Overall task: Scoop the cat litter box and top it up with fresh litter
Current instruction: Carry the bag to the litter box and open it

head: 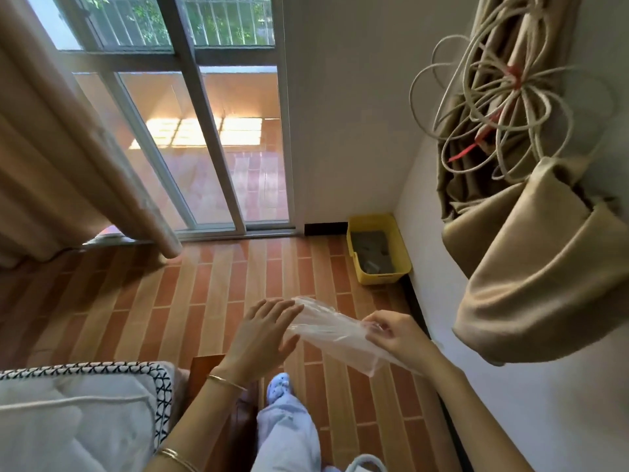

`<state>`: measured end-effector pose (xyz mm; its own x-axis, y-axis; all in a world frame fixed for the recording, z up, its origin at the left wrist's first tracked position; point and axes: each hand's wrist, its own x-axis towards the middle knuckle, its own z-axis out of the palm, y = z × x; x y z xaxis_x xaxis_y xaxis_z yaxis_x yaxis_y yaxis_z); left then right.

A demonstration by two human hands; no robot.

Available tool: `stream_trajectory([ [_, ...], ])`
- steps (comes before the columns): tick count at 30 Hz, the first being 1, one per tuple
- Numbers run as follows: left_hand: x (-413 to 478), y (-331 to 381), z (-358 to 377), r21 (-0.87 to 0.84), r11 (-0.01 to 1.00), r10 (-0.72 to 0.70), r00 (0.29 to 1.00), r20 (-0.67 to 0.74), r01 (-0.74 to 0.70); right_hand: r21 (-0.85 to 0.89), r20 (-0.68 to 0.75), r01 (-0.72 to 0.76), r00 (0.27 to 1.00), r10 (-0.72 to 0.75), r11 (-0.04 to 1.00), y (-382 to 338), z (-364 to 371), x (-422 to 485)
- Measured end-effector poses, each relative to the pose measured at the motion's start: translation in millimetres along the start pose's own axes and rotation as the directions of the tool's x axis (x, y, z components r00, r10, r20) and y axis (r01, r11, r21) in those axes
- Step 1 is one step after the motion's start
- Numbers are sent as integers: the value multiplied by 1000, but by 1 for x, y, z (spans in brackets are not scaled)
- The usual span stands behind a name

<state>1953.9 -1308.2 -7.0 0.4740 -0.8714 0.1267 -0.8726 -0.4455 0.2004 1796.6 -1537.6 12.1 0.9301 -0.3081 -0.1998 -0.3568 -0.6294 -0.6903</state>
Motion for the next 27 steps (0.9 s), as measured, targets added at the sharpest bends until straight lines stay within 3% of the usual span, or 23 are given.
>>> stream_trajectory([
  [13, 138, -152, -22, 6, 991, 135, 990, 33, -135, 87, -143, -92, 984, 103, 992, -57, -8, 155],
  [27, 231, -233, -8, 11, 992, 121, 990, 70, -122, 68, -88, -144, 985, 150, 987, -44, -22, 265],
])
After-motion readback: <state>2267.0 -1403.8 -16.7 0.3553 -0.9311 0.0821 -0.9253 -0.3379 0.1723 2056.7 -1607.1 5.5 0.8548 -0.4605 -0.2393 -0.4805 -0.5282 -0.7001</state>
